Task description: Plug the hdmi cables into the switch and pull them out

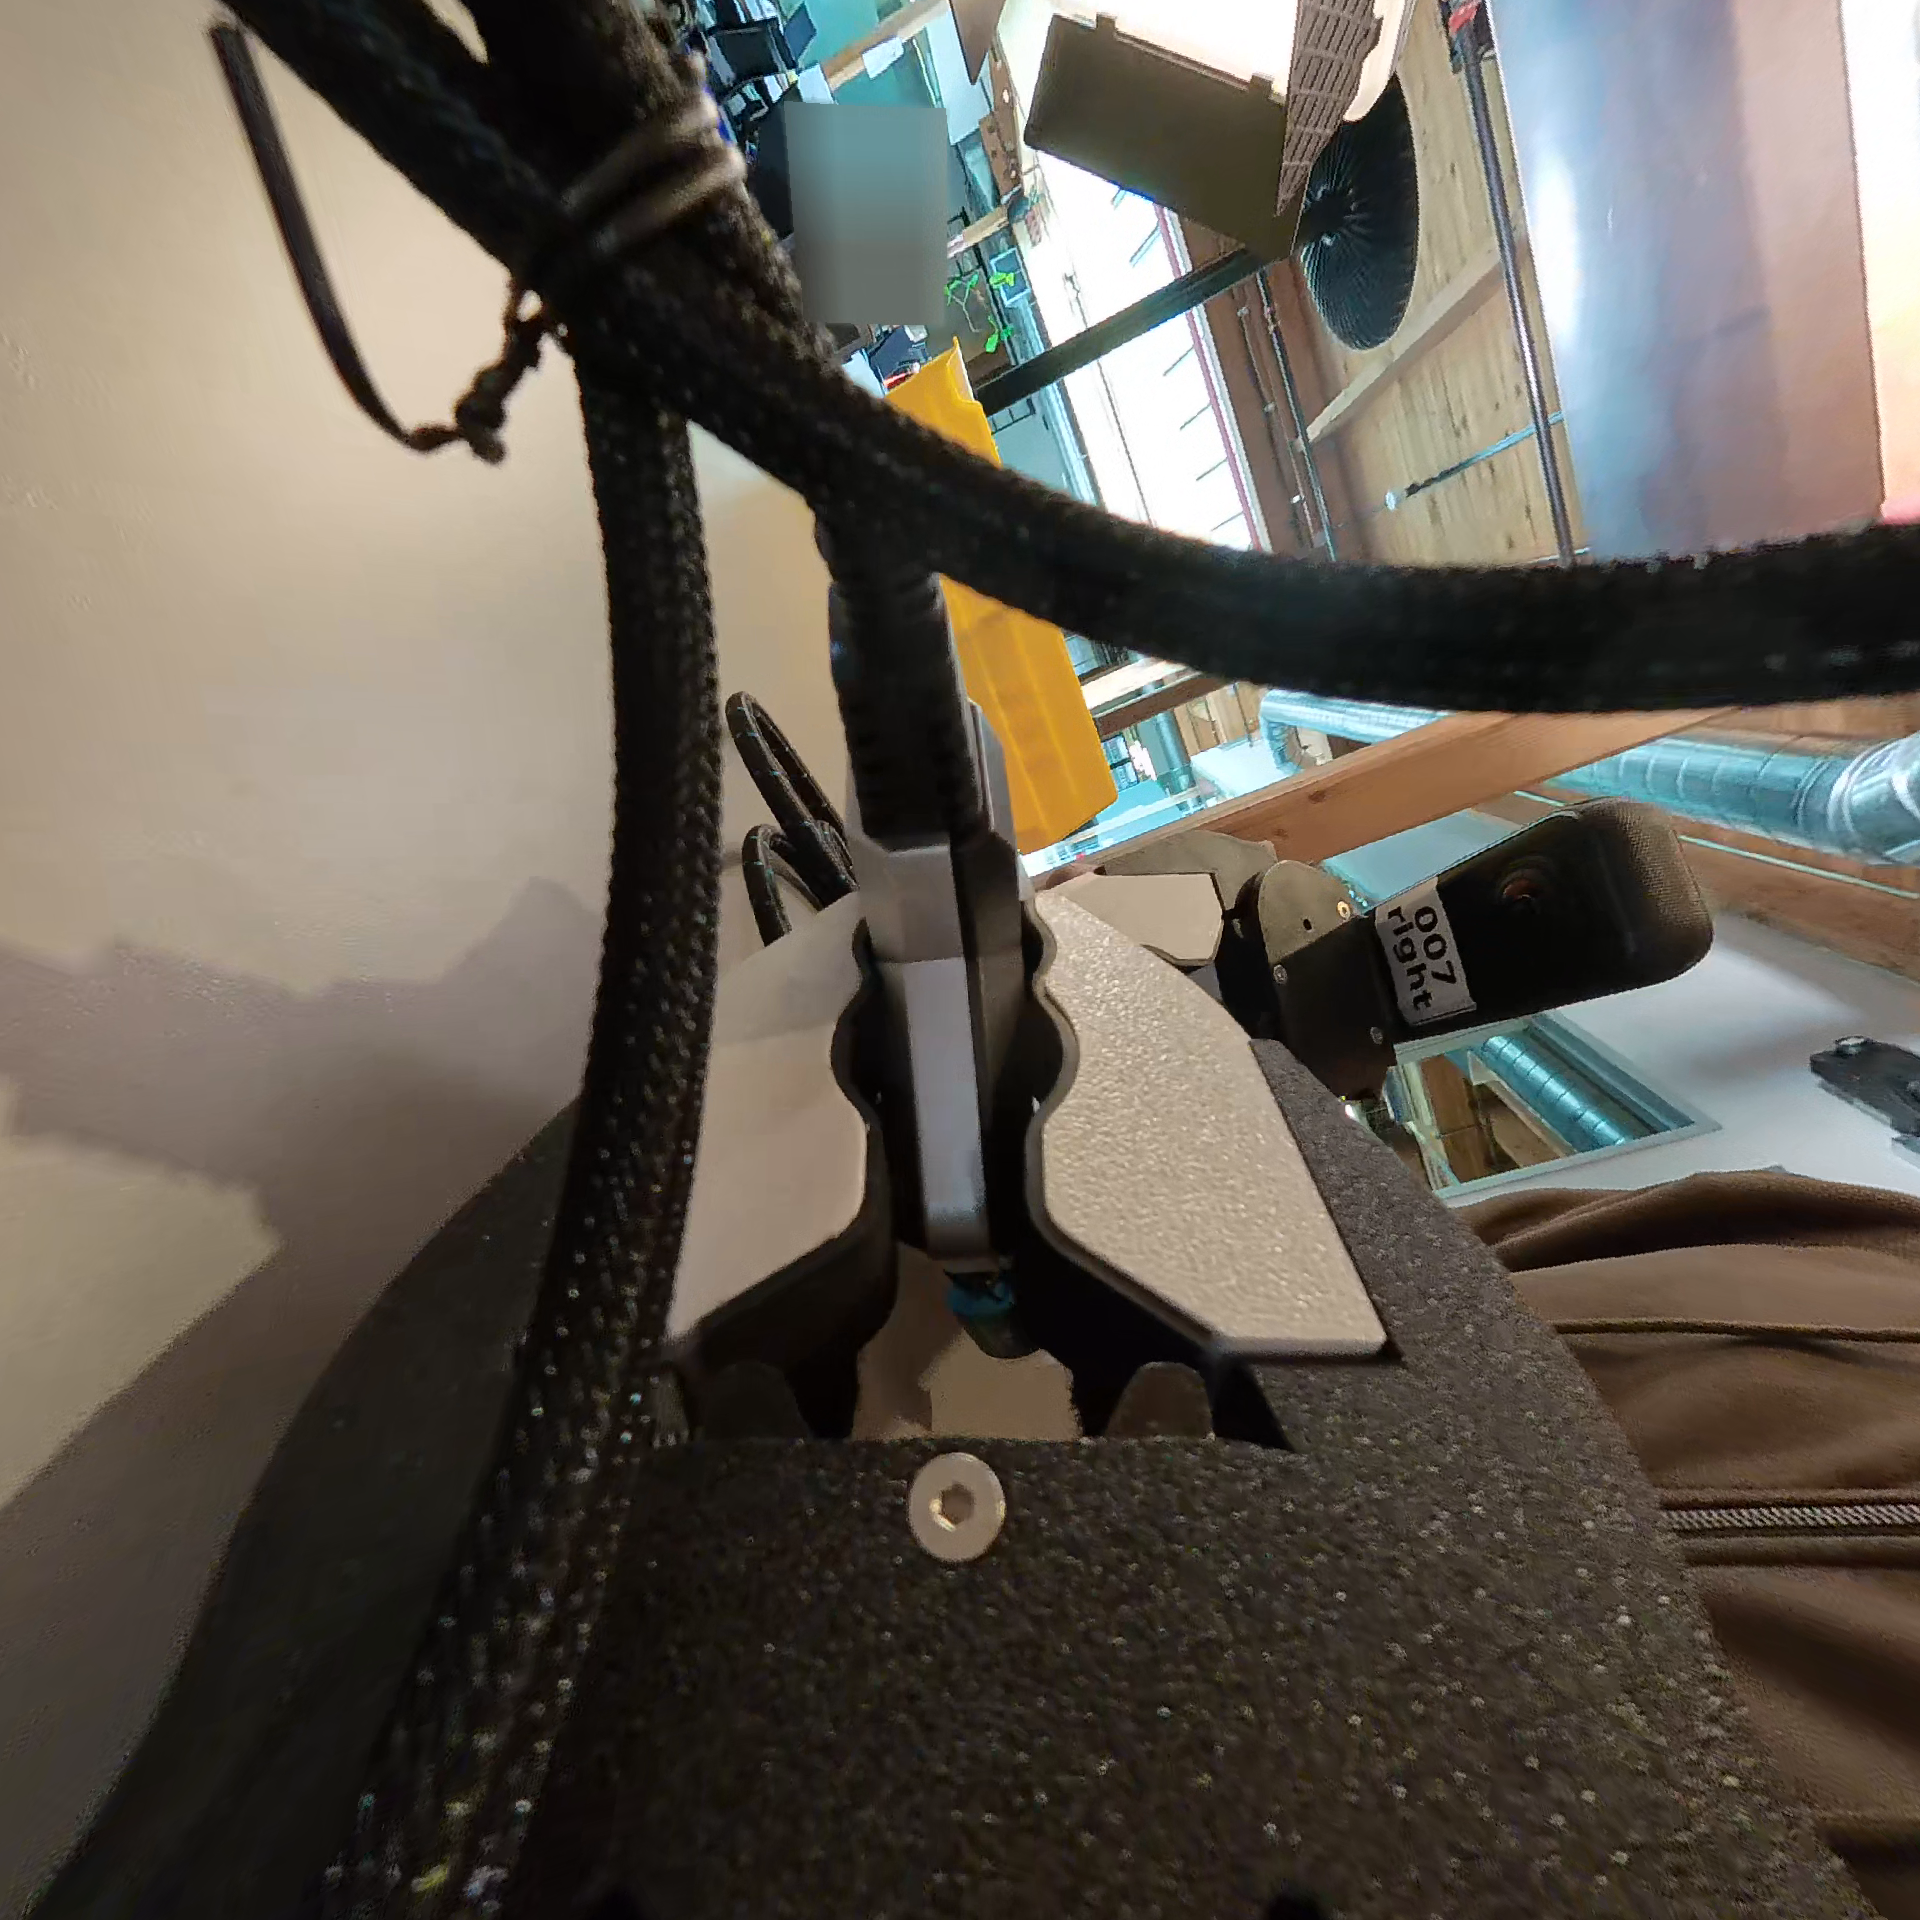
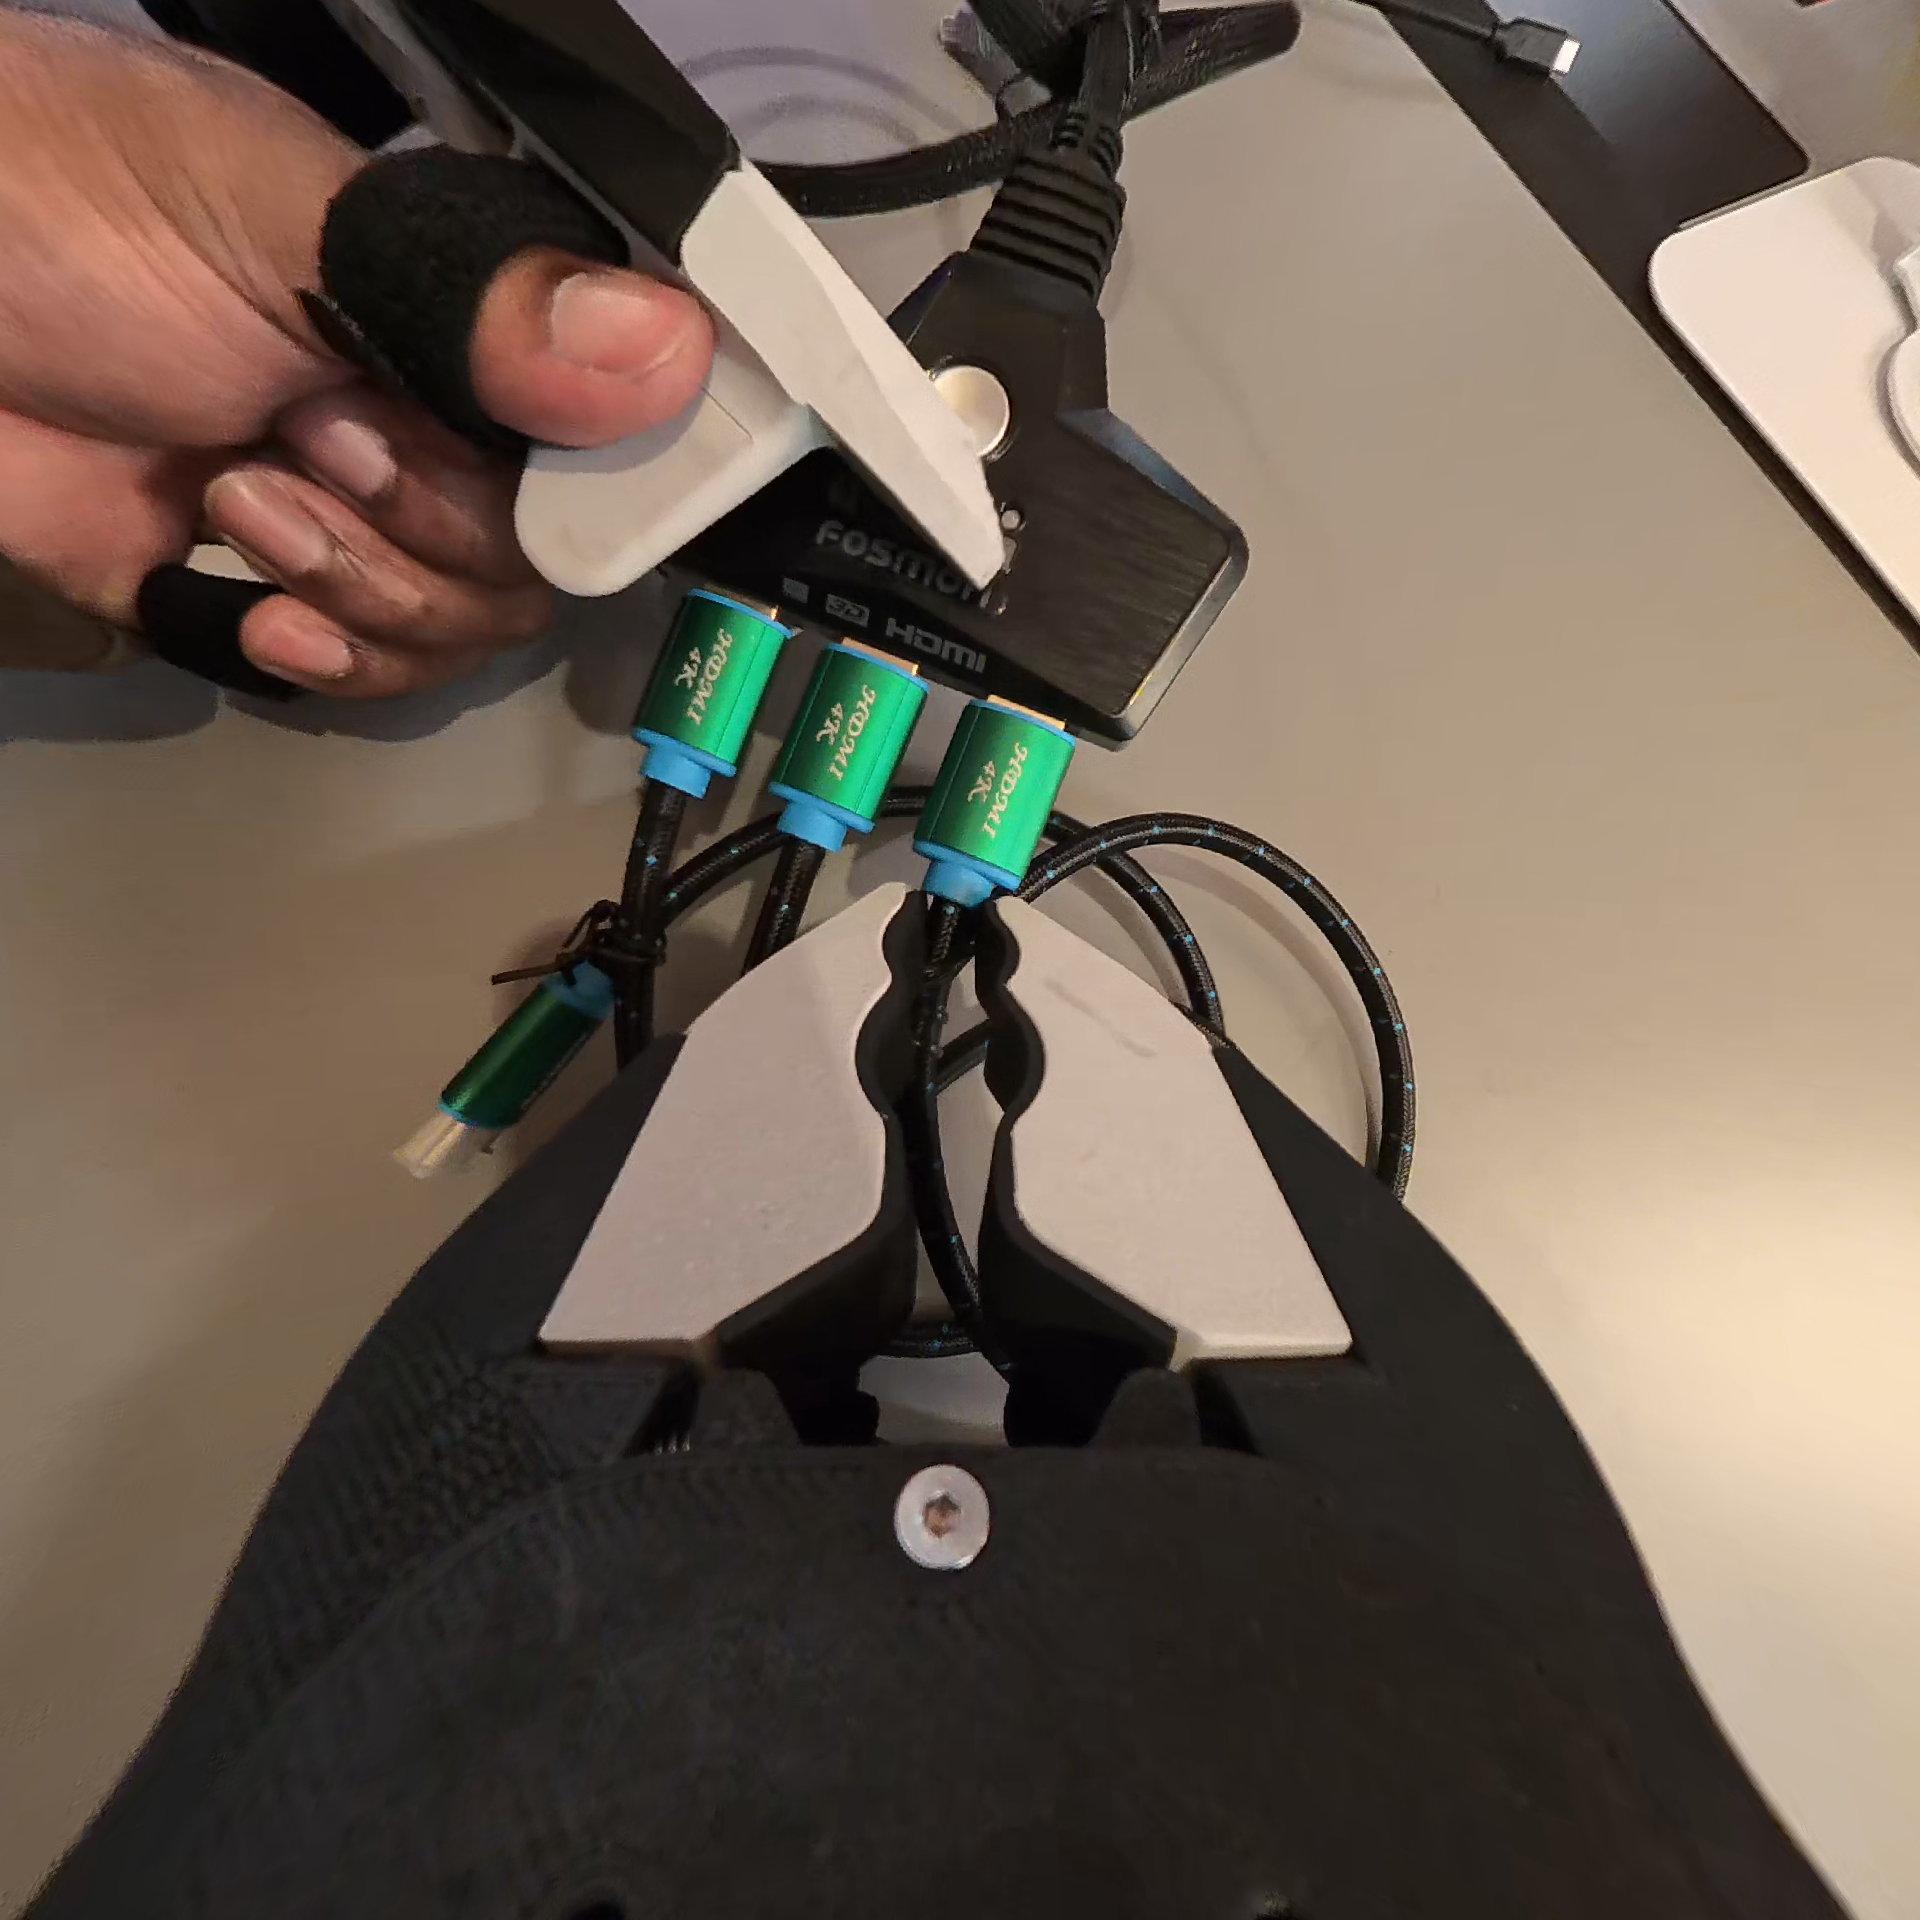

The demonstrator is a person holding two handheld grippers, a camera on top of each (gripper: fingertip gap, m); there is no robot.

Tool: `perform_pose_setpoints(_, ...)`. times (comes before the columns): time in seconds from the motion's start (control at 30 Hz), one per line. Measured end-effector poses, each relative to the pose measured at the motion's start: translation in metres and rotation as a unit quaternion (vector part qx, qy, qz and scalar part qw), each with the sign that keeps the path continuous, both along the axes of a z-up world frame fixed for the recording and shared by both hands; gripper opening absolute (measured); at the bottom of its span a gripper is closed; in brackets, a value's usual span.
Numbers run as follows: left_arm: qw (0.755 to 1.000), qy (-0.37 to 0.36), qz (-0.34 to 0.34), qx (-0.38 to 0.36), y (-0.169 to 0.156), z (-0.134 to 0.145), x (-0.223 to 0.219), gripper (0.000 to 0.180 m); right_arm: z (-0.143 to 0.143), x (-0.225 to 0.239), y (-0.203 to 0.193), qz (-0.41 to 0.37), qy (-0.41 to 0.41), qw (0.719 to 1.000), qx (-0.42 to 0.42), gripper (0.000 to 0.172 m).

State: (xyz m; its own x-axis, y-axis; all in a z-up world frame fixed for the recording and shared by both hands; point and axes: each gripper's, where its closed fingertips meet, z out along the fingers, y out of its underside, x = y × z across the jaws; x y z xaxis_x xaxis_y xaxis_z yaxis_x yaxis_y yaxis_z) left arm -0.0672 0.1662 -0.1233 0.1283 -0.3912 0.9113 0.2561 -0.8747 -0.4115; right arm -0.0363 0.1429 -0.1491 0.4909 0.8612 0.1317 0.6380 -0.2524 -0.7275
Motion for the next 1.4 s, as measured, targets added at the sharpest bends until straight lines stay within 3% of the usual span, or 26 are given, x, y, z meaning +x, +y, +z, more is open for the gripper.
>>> perform_pose_setpoints(0.23, 0.999, -0.028, 0.01, -0.016, -0.001, 0.003, 0.004, 0.019, 0.005, 0.006, -0.008, -0.008, 0.019, 1.0, 0.011, 0.006)
perform_pose_setpoints(0.5, 1.0, -0.008, 0.013, 0.011, -0.004, 0.004, 0.012, 0.022, 0.004, 0.013, -0.008, -0.048, 0.043, 0.998, 0.011, 0.008)
perform_pose_setpoints(0.63, 0.998, -0.018, 0.064, -0.005, -0.002, 0.003, 0.01, 0.021, 0.023, 0.023, -0.007, -0.075, 0.02, 0.994, 0.081, 0.015)
perform_pose_setpoints(0.73, 0.993, -0.025, 0.111, -0.018, 0.0, 0.001, 0.008, 0.022, 0.037, 0.012, -0.029, -0.04, 0.02, 0.993, 0.113, 0.016)
perform_pose_setpoints(0.93, 0.985, -0.049, 0.157, -0.054, -0.012, -0.004, 0.014, 0.022, 0.005, -0.006, -0.044, -0.019, -0.098, 0.983, 0.156, 0.018)
perform_pose_setpoints(1.2, 0.983, -0.048, 0.156, -0.088, -0.026, -0.012, 0.015, 0.019, -0.007, -0.01, -0.047, -0.001, -0.151, 0.965, 0.214, 0.018)
perform_pose_setpoints(1.4, 0.982, -0.047, 0.158, -0.09, -0.032, -0.013, 0.016, 0.018, -0.002, -0.005, -0.052, 0.022, -0.125, 0.961, 0.245, 0.018)
